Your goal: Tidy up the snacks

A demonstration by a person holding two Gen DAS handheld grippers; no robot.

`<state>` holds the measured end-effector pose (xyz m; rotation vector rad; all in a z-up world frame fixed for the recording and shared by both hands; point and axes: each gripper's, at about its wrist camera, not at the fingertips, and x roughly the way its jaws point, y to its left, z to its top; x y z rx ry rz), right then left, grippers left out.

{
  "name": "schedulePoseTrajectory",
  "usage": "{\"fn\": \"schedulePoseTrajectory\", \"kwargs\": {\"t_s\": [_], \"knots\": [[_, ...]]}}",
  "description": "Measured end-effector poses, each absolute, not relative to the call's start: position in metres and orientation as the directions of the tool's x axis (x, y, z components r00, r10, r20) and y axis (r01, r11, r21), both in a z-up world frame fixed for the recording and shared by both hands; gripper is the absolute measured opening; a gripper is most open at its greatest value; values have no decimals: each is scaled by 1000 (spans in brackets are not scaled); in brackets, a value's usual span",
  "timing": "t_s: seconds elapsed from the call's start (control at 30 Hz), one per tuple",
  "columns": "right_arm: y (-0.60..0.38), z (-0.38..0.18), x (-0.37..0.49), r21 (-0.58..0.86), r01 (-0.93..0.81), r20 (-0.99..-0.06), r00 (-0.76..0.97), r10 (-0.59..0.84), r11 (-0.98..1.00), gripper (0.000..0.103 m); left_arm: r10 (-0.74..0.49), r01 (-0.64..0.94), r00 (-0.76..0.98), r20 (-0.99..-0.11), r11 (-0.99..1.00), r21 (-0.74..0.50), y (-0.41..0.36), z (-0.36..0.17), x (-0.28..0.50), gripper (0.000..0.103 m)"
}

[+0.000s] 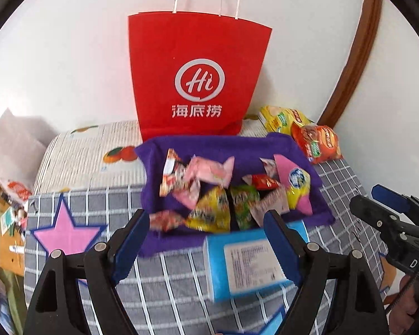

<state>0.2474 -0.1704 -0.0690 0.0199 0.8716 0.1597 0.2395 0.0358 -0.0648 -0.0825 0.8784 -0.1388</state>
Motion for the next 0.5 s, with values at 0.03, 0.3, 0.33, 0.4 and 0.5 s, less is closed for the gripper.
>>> {"fn": "schedulePoseTrajectory", "kwargs": {"t_s": [0.03,0.3,0.33,0.4,0.5], "knots": [[-170,-69,239,80,-130,-761,633,145,988,76,-159,87,633,-758,987,-135,36,-64,229,83],[-170,-58,165,57,-133,-706,696,134,989,92,-170,106,672,-720,985,-133,31,-51,160,90],[-171,-56,160,56,-130,-703,699,132,990,95,-172,109,678,-715,985,-133,30,-50,154,91],[-174,-53,144,57,-121,-696,707,126,991,98,-165,112,695,-700,986,-122,28,-46,137,100],[-180,-49,119,62,-112,-688,715,124,992,103,-144,114,729,-669,989,-89,22,-39,110,103]]}}
